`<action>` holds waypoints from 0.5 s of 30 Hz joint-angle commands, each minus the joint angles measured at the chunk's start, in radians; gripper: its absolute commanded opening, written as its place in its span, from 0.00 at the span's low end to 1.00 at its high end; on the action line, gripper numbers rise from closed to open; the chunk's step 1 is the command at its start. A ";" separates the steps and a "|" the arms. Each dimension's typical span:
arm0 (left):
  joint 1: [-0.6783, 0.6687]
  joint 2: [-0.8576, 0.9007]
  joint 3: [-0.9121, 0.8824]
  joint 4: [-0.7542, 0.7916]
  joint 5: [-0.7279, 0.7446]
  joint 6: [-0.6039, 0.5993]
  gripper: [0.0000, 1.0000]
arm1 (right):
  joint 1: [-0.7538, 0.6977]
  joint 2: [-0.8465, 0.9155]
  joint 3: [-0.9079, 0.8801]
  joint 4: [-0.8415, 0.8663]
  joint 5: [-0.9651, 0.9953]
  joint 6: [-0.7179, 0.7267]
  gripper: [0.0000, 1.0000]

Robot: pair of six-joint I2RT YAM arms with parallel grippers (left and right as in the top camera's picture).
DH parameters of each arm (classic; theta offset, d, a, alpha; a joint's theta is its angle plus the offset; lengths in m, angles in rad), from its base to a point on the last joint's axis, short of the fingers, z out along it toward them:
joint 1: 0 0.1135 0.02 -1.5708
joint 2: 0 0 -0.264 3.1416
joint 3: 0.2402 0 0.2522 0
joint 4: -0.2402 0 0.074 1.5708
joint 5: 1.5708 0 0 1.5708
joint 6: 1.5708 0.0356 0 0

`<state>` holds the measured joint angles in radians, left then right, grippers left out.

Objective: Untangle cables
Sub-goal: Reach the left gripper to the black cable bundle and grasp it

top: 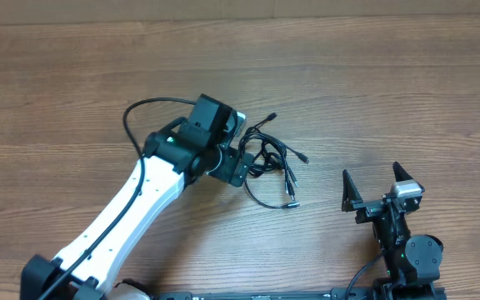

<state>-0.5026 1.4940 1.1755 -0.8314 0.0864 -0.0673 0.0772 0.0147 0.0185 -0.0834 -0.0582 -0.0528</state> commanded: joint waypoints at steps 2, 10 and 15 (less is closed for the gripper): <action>-0.004 0.121 0.026 0.101 0.008 0.087 1.00 | -0.006 -0.011 -0.010 0.002 0.013 -0.004 1.00; 0.000 0.320 0.026 0.232 -0.008 0.090 0.99 | -0.006 -0.011 -0.010 0.002 0.013 -0.004 1.00; -0.001 0.379 0.026 0.291 -0.013 0.090 0.94 | -0.006 -0.011 -0.010 0.002 0.013 -0.004 1.00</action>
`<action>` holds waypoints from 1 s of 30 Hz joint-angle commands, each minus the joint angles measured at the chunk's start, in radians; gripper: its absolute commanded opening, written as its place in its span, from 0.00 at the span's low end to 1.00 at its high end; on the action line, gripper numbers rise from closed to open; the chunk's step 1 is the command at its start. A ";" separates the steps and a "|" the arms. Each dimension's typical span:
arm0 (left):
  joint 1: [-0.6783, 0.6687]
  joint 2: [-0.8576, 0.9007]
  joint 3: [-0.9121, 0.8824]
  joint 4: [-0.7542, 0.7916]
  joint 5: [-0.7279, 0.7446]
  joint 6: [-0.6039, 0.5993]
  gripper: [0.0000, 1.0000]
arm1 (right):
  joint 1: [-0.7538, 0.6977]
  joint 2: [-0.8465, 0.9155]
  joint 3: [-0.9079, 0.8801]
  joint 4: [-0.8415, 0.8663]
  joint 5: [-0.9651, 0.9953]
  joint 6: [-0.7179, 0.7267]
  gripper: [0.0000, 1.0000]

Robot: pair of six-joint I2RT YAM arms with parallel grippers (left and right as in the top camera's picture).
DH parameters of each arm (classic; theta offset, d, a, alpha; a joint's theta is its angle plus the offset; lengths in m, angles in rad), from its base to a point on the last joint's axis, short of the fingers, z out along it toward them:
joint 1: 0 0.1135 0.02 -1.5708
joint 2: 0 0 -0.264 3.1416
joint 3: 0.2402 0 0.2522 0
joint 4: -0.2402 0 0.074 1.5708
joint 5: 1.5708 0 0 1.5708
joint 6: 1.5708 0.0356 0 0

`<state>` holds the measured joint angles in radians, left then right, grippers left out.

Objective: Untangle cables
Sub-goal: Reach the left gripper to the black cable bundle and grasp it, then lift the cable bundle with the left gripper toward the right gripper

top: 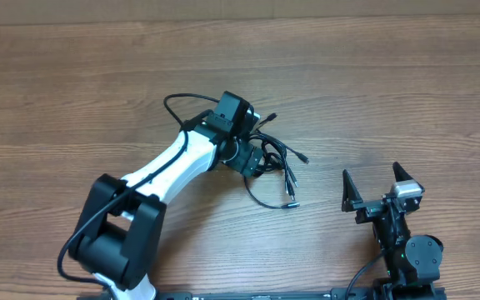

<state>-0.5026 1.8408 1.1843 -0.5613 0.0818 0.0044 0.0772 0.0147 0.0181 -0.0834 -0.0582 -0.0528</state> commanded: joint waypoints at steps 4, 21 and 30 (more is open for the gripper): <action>-0.001 0.086 0.017 0.113 -0.002 0.017 0.92 | -0.006 -0.011 -0.010 0.002 0.013 -0.004 1.00; -0.005 0.022 0.028 0.116 0.065 -0.007 0.04 | -0.006 -0.011 -0.010 0.002 0.013 -0.004 1.00; -0.022 -0.351 0.029 0.010 -0.093 0.051 0.04 | -0.006 -0.011 -0.010 0.002 0.013 -0.004 1.00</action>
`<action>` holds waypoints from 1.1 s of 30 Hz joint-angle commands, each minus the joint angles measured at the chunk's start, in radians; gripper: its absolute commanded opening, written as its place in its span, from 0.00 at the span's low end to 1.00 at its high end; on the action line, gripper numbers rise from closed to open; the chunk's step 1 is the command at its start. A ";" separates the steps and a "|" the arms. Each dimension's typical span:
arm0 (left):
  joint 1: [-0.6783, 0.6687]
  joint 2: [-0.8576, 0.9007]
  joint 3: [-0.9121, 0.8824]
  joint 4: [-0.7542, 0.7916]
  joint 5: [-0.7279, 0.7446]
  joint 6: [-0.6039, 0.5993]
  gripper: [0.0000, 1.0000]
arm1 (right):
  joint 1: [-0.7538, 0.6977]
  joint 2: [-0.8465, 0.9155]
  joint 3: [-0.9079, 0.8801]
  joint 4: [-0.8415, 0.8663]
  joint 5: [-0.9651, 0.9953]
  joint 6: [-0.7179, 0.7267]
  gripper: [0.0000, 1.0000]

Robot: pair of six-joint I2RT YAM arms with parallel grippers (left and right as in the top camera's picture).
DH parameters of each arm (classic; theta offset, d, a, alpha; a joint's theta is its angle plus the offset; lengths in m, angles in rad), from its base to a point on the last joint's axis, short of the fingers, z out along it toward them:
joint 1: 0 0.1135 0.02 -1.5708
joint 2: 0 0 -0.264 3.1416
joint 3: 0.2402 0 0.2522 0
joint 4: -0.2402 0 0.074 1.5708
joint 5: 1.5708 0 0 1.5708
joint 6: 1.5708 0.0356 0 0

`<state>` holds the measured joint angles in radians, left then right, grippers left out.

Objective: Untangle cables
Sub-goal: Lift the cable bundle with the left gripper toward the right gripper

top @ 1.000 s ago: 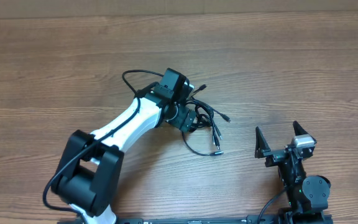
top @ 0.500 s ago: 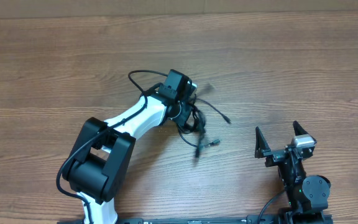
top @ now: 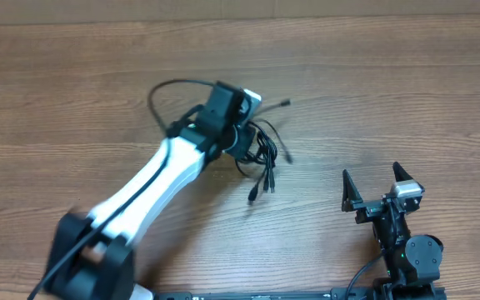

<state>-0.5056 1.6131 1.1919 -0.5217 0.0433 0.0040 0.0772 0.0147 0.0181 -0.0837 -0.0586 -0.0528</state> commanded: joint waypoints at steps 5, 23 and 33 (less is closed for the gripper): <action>-0.043 -0.263 0.021 -0.086 -0.134 0.060 0.04 | -0.006 -0.011 -0.010 0.002 0.013 -0.004 1.00; -0.149 -0.314 0.171 -0.232 -0.301 -0.016 0.04 | -0.006 -0.011 0.080 -0.047 -0.366 0.454 1.00; -0.150 -0.314 0.216 -0.252 -0.189 -0.019 0.04 | -0.006 0.212 0.583 -0.534 -0.389 0.349 1.00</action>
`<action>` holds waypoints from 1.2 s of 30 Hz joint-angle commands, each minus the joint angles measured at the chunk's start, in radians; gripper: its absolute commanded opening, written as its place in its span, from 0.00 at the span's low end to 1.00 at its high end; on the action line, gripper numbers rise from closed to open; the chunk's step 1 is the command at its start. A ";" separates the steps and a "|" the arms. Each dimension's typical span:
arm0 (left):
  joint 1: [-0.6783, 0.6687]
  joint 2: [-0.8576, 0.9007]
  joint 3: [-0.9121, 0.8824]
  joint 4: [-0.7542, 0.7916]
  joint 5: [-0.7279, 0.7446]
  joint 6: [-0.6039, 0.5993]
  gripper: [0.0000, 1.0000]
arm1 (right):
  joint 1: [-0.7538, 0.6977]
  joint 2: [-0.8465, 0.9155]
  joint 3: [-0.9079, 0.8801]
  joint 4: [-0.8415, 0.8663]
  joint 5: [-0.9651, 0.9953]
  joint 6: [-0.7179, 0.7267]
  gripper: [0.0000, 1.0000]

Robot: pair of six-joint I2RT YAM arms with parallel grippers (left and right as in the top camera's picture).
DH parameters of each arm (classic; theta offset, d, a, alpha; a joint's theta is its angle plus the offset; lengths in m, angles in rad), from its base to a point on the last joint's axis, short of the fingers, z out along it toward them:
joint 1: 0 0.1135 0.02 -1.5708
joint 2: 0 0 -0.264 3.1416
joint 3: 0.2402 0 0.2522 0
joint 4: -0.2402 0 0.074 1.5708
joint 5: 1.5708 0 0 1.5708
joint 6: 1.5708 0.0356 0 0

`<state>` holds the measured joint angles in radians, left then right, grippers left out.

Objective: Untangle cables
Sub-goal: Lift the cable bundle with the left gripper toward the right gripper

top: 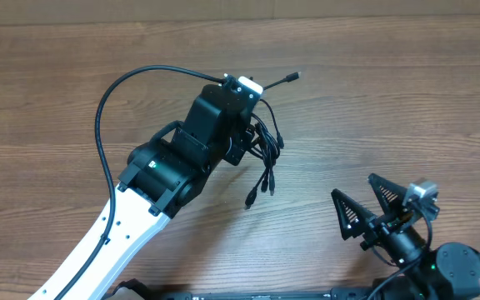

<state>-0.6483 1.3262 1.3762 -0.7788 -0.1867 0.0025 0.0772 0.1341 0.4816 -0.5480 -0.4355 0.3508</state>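
Observation:
A tangled bunch of thin black cables (265, 158) hangs from my left gripper (242, 143), which is shut on it; the black wrist hides the fingers in the overhead view. Loose plug ends dangle below at the centre (249, 202), and one plug (293, 77) sticks out to the upper right. The left arm looks large and close to the camera, raised above the table (390, 100). My right gripper (363, 207) stands open at the lower right, apart from the cables, with nothing between its fingers.
The left arm's own black supply cable (107, 108) arcs out to the left of the wrist. The white left forearm (115, 242) crosses the lower left of the wooden table. The table's far edge runs along the top of the view.
The left arm now looks larger and higher, with the bunch hanging from it and one plug farther up and right. The right gripper has shifted and tilted, and looks closer to the camera.
The left gripper was at the left side of the bunch lying on the table. Half a second later the arm reached in from a different angle, still at the bunch. Then the bunch was drawn together and shifted. Now it hangs from the raised gripper, and the right arm has moved.

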 commanded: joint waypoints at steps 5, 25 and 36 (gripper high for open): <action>-0.007 -0.027 0.031 -0.015 0.108 -0.017 0.04 | -0.006 0.274 0.295 -0.210 -0.059 -0.068 1.00; -0.034 0.067 0.031 -0.021 0.494 0.066 0.04 | -0.006 0.340 0.316 -0.190 -0.283 -0.103 1.00; -0.138 0.102 0.031 0.077 0.490 0.095 0.04 | -0.006 0.340 0.316 -0.196 -0.400 -0.226 0.76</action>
<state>-0.7845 1.4136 1.3773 -0.7181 0.2810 0.0818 0.0772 0.4767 0.7708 -0.7444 -0.8135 0.1497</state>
